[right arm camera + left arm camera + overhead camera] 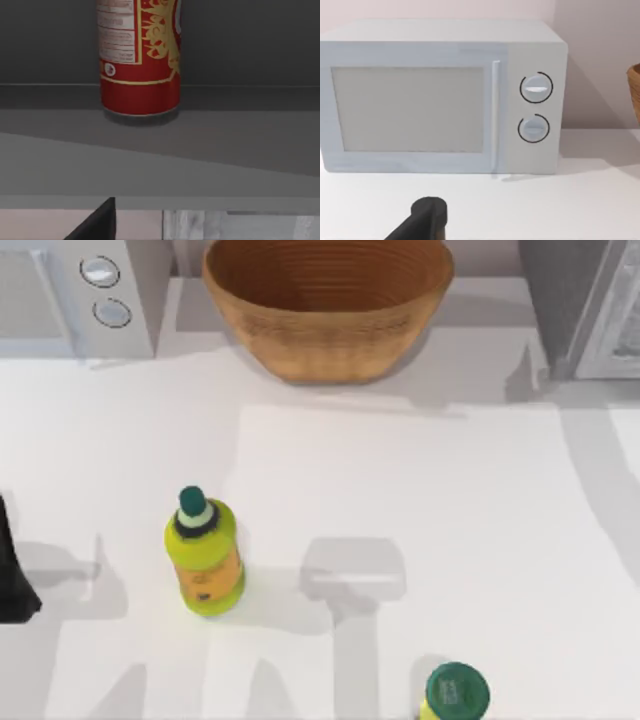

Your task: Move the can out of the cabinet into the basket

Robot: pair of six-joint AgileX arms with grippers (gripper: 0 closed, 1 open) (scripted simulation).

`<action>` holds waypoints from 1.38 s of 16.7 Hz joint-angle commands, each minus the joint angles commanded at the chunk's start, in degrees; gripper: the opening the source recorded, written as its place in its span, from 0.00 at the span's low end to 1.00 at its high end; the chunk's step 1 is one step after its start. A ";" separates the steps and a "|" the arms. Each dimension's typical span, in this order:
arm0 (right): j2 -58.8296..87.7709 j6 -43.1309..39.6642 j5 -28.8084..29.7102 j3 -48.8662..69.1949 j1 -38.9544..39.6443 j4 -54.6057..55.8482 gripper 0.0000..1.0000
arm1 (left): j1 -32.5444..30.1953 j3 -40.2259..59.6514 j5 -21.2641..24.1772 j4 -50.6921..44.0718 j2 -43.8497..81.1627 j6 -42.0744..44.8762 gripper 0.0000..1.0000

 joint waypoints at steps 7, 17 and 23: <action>10.40 0.28 1.50 14.34 1.51 -3.22 1.00 | 0.00 0.00 0.00 0.00 0.00 0.00 1.00; 18.17 0.04 3.18 20.79 2.94 -1.23 1.00 | 0.00 0.00 0.00 0.00 0.00 0.00 1.00; 26.25 0.05 5.12 26.81 4.45 0.75 1.00 | 0.00 0.00 0.00 0.00 0.00 0.00 1.00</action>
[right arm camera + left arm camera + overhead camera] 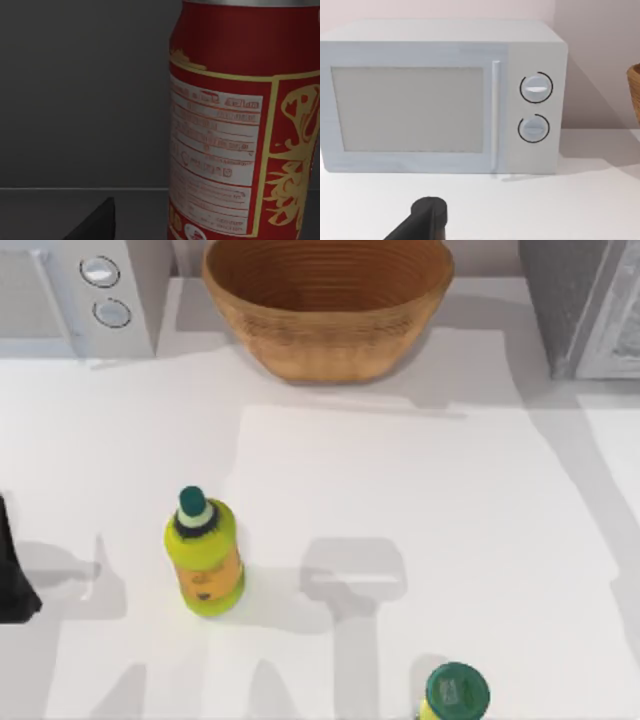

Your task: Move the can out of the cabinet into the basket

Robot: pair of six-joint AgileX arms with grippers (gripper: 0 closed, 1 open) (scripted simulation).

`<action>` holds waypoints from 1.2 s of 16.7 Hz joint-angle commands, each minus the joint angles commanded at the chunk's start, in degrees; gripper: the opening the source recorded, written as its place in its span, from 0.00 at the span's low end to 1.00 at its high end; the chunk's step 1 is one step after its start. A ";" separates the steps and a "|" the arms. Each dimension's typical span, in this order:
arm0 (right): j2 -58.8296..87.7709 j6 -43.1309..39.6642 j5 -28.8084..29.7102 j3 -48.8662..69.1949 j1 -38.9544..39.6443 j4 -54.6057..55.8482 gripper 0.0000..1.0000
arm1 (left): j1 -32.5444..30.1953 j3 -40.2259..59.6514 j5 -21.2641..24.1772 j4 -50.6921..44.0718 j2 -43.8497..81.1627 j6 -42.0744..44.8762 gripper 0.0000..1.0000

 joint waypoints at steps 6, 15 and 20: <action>1.58 0.01 -0.37 1.87 -0.44 -0.38 1.00 | 0.00 0.00 0.00 0.00 0.00 0.00 1.00; 14.43 -0.02 -2.15 17.55 -2.38 -3.09 1.00 | 0.00 0.00 0.00 0.00 0.00 0.00 1.00; 14.65 -0.02 -2.19 17.83 -2.42 -3.14 0.92 | 0.00 0.00 0.00 0.00 0.00 0.00 1.00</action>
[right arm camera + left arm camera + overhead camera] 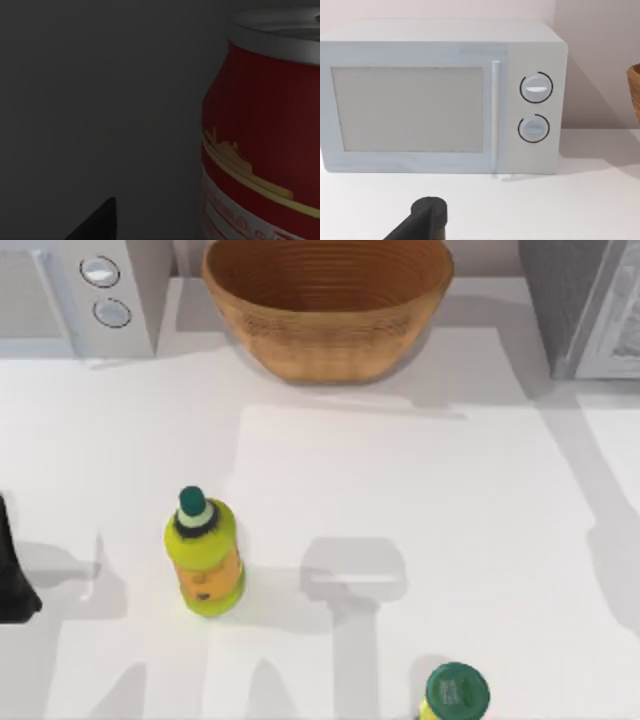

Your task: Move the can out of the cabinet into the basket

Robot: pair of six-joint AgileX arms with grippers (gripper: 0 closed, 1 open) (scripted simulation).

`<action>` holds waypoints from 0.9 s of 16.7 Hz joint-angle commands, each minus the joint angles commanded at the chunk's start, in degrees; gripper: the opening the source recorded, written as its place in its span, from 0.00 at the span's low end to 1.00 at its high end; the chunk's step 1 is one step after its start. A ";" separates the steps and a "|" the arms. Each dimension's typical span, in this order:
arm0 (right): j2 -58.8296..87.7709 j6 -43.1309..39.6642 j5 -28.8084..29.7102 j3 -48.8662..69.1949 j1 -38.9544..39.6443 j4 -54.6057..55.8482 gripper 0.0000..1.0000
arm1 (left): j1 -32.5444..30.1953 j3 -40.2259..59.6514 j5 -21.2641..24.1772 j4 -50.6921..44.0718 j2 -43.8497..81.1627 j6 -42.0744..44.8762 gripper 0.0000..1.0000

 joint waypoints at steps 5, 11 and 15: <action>0.00 0.00 0.00 0.00 0.00 0.00 0.55 | 0.00 0.00 0.00 0.00 0.00 0.00 1.00; 0.00 0.00 0.00 0.00 0.00 0.00 0.10 | 0.00 0.00 0.00 0.00 0.00 0.00 1.00; 0.00 0.00 0.00 0.00 0.00 0.00 0.00 | 0.00 0.00 0.00 0.00 0.00 0.00 1.00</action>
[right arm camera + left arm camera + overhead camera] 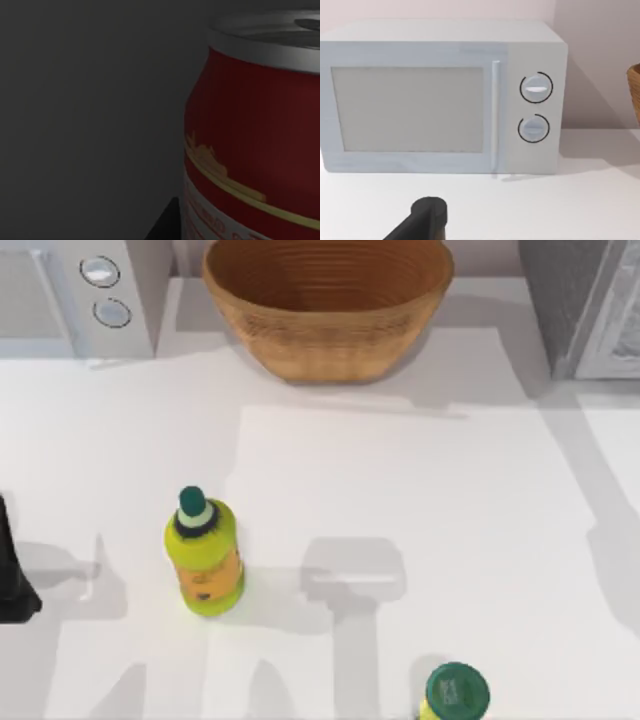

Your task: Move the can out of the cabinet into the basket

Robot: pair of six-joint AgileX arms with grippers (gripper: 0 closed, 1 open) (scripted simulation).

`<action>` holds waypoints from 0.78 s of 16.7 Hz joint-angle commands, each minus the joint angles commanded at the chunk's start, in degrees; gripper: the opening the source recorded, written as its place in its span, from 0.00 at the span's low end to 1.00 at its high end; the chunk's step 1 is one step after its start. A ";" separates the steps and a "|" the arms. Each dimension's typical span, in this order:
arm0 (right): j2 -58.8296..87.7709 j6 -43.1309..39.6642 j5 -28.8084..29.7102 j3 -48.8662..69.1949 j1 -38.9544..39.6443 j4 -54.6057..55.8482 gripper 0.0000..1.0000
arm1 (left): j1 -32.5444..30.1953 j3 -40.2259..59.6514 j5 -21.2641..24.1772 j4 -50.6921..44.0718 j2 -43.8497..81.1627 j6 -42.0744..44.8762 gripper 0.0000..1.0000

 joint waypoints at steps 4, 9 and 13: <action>0.00 0.00 0.00 0.00 0.00 0.00 0.00 | 0.00 0.00 0.00 0.00 0.00 0.00 1.00; -2.32 0.05 0.91 -0.86 1.22 -1.53 0.00 | 0.00 0.00 0.00 0.00 0.00 0.00 1.00; -12.01 0.00 4.91 -4.06 5.14 -8.00 0.00 | 0.00 0.00 0.00 0.00 0.00 0.00 1.00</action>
